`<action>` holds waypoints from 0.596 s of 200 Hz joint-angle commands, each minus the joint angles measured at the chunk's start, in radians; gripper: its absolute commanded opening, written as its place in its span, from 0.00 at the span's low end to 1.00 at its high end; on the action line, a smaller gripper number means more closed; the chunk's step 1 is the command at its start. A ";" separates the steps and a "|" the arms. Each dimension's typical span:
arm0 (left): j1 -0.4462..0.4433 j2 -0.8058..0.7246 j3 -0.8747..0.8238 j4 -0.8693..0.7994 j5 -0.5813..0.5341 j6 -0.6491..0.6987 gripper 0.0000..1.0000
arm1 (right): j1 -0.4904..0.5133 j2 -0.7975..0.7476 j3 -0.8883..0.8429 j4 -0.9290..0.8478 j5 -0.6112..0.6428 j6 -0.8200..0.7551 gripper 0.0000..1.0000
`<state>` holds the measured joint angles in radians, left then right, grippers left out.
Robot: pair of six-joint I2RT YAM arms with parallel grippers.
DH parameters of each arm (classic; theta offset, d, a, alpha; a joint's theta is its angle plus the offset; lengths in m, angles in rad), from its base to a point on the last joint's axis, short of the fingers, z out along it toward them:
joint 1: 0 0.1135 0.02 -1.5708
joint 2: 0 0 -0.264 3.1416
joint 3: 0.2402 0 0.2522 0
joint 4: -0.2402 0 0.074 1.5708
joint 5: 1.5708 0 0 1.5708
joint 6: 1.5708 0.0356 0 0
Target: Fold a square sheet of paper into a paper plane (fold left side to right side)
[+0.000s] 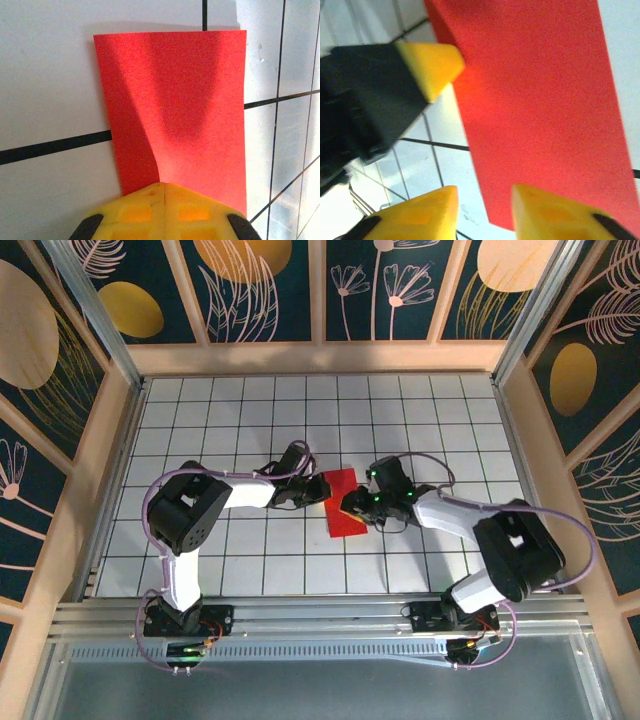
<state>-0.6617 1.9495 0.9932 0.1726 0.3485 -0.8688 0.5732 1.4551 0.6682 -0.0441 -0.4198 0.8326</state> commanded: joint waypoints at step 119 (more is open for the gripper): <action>-0.004 0.026 -0.034 -0.095 -0.026 0.067 0.00 | -0.155 -0.089 -0.144 -0.173 -0.183 -0.165 0.35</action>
<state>-0.6617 1.9495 0.9894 0.1806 0.3511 -0.8303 0.3950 1.3437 0.5228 -0.2451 -0.5755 0.6559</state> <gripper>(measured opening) 0.054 0.363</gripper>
